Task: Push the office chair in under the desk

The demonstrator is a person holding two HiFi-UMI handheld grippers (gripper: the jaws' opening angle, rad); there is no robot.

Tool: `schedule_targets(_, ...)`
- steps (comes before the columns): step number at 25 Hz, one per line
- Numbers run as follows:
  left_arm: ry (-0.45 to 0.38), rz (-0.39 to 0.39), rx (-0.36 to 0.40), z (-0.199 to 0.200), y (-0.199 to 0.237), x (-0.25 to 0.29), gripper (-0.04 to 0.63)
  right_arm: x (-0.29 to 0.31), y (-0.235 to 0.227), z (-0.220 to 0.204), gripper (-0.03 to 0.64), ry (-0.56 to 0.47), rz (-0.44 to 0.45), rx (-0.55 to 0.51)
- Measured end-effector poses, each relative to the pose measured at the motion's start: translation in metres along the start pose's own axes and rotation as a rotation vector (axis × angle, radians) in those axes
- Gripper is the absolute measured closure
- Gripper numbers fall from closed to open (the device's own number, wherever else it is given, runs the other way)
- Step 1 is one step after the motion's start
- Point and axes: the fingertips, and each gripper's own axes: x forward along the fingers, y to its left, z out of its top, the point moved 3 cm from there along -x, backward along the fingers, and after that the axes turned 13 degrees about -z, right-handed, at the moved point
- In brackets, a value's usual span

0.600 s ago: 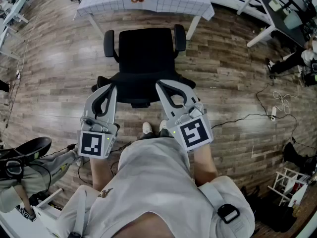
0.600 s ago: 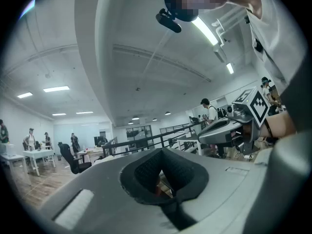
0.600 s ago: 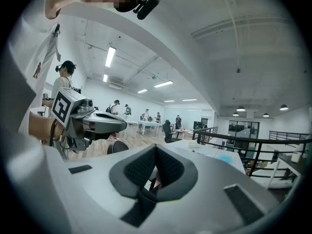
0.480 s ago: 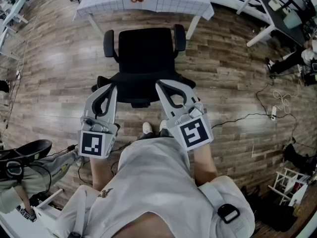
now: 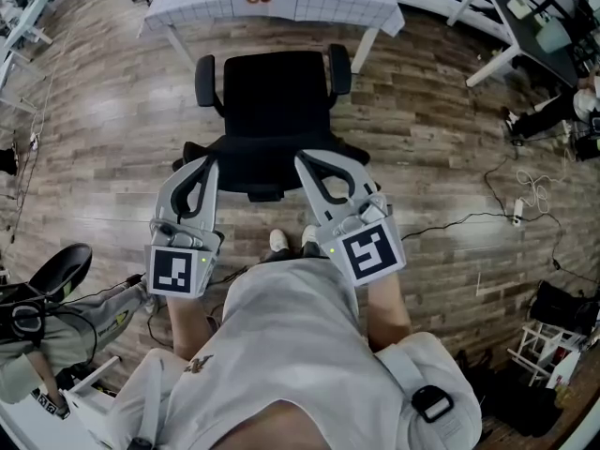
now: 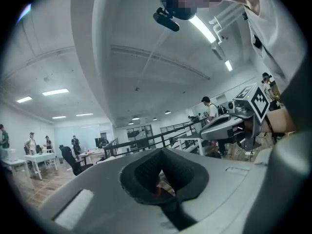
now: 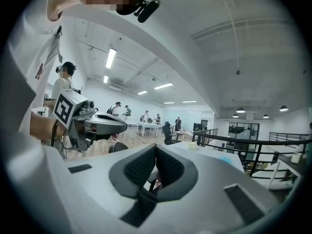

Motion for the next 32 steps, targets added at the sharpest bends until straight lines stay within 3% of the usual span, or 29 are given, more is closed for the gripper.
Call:
schedule_targets(6,0.015,-0.023,0.030,-0.001,0.001,-0.006,0.568,-0.002,-0.004,0.001,0.609,-0.005,0.001,-0.036)
schedule_targets(11,0.026,-0.074,0.091,0.001,-0.004,-0.011,0.499,-0.007,0.000,0.000,0.542,-0.001,0.050,-0.076)
schedule_targets(13,0.032,-0.105,0.117,0.002,-0.009,-0.012,0.462,-0.008,0.004,0.000,0.469,0.000,0.082,-0.109)
schedule_targets(15,0.045,-0.138,0.142,0.002,-0.012,-0.012,0.437,-0.009,0.006,0.000,0.466,0.000,0.105,-0.137)
schedule_targets(17,0.056,-0.167,0.157,0.002,-0.015,-0.011,0.425,-0.008,0.008,-0.002,0.416,0.007,0.130,-0.158)
schedule_targets(24,0.082,-0.266,0.199,-0.004,-0.027,-0.013,0.328,-0.012,0.018,-0.010,0.379,0.032,0.211,-0.221)
schedule_targets(26,0.102,-0.292,0.204,-0.009,-0.030,-0.012,0.304,-0.014,0.022,-0.015,0.326,0.051,0.246,-0.246)
schedule_targets(32,0.219,-0.310,0.195,-0.033,-0.033,-0.002,0.249,-0.008,0.030,-0.029,0.288,0.083,0.309,-0.299)
